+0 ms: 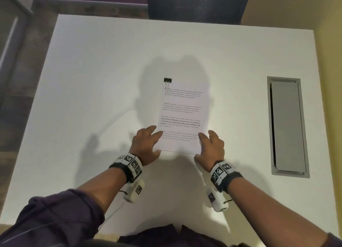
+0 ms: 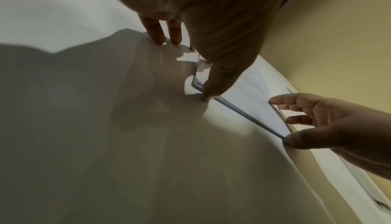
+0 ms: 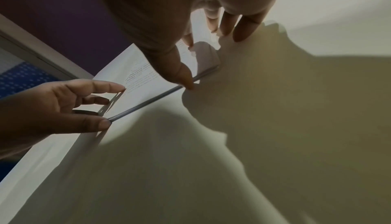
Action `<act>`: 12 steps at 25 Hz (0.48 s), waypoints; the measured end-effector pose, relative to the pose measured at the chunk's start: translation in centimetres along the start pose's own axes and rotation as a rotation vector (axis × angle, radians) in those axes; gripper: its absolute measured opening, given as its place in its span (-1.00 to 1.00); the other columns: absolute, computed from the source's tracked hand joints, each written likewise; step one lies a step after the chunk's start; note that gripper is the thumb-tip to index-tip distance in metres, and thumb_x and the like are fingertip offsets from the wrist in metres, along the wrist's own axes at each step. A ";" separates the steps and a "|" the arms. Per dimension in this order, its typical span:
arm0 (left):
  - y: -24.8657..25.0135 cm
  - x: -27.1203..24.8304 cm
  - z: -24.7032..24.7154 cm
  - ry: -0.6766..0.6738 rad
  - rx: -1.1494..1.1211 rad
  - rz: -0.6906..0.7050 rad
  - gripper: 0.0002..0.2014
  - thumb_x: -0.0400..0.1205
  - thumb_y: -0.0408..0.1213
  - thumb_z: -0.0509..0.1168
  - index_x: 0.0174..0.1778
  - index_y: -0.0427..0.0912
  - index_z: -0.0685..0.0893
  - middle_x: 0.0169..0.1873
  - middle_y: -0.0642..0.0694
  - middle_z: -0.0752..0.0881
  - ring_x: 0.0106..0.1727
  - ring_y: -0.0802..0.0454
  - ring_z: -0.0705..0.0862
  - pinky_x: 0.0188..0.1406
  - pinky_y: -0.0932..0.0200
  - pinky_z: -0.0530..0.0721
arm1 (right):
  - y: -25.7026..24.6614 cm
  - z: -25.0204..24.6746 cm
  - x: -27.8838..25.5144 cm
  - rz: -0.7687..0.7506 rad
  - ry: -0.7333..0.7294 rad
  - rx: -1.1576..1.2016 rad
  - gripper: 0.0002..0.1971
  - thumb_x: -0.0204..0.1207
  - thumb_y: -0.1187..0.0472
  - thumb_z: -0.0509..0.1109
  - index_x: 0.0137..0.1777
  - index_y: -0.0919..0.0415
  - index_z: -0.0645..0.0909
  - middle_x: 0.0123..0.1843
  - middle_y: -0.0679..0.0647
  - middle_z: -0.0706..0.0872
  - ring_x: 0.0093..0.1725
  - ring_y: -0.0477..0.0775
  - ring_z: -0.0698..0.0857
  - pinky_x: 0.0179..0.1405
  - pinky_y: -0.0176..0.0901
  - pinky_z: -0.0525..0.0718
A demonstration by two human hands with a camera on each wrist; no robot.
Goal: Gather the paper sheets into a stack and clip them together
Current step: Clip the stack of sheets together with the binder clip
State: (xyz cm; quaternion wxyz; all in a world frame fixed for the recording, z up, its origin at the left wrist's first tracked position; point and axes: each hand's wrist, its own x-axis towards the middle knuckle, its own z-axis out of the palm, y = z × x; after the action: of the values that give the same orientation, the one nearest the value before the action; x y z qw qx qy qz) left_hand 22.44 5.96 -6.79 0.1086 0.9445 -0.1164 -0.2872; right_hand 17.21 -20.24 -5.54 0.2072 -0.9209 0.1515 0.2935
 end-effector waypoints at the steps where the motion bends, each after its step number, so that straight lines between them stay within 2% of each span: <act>1: 0.0 1.3 -0.6 0.016 -0.007 0.003 -0.29 0.42 0.06 0.40 0.54 0.18 0.44 0.64 -0.03 0.35 0.56 -0.23 0.32 0.47 -0.15 0.45 | -0.1 -0.8 1.1 -0.006 0.010 -0.003 -0.17 0.25 0.09 0.52 0.56 -0.10 0.30 0.72 0.13 0.13 0.57 0.38 0.24 0.48 0.17 0.47; 5: 0.1 6.3 -2.7 0.058 0.004 0.021 -0.37 0.43 0.01 0.39 0.49 0.17 0.51 0.63 -0.02 0.41 0.53 -0.25 0.38 0.45 -0.11 0.48 | -0.8 -3.9 5.3 -0.068 0.047 -0.061 -0.23 0.38 0.08 0.49 0.60 -0.08 0.29 0.74 0.12 0.14 0.58 0.38 0.24 0.47 0.22 0.45; 8: 0.4 9.1 -4.1 0.076 0.043 0.004 -0.38 0.49 0.00 0.37 0.52 0.15 0.48 0.68 0.01 0.35 0.53 -0.27 0.35 0.44 -0.16 0.49 | -1.5 -6.0 8.2 -0.089 0.074 -0.076 -0.27 0.45 0.13 0.45 0.62 -0.05 0.28 0.73 0.06 0.16 0.55 0.38 0.26 0.37 0.22 0.53; 12: 0.9 10.5 -4.8 0.114 0.016 -0.017 -0.43 0.52 -0.05 0.38 0.50 0.14 0.48 0.68 0.06 0.33 0.50 -0.27 0.36 0.34 -0.19 0.53 | -1.9 -7.5 10.4 -0.113 0.099 -0.113 -0.39 0.47 0.19 0.41 0.53 -0.02 0.35 0.67 0.04 0.26 0.47 0.39 0.32 0.20 0.17 0.58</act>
State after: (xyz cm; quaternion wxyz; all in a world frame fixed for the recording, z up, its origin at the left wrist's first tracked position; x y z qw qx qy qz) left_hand 33.45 2.79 -8.11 0.1051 0.9612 -0.1042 -0.2328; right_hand 29.66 -23.74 -5.72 0.1632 -0.9516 0.0925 0.2435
